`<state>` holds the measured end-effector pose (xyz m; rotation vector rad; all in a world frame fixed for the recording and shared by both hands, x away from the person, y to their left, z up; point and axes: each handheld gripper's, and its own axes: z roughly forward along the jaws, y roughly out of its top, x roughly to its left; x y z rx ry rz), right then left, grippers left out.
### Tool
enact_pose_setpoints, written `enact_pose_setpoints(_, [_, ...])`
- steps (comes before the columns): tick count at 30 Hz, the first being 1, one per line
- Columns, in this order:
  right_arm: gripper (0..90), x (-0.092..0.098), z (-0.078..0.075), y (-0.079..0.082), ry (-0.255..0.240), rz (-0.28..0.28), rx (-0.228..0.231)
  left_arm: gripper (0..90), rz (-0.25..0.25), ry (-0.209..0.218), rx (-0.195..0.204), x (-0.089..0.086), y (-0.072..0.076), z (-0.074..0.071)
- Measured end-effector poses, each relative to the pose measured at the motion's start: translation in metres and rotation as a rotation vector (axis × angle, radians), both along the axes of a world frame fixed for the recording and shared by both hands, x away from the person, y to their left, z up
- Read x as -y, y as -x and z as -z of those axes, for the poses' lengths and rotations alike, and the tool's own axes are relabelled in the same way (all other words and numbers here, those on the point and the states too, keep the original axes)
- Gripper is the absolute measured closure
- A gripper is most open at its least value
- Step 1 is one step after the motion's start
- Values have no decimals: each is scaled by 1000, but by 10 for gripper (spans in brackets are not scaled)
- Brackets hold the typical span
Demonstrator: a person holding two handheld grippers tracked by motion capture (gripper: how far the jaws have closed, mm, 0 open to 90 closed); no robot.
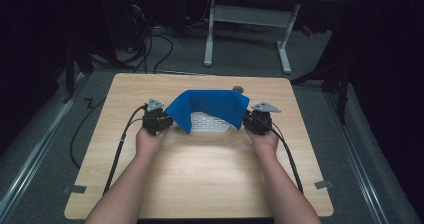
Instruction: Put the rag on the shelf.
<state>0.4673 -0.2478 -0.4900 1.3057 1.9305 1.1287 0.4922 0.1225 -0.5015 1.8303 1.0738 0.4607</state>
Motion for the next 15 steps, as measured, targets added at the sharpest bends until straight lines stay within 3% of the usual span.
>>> enact_pose_setpoints(3, [671, 5, -2, 1, -2, 20, 0, 567, -23, -22, 15, -3, 4, -2])
enact_pose_setpoints(8, [642, 13, -8, 5, -13, 36, 1, 511, -49, -9, 23, -11, 10, -4])
enact_pose_setpoints(13, [638, 19, -16, 10, -4, 55, 18, 503, -55, 6, 34, -18, 24, -3])
enact_pose_setpoints(15, [636, 20, -18, 12, -6, 57, 20, 501, -55, -6, 40, -21, 30, -3])
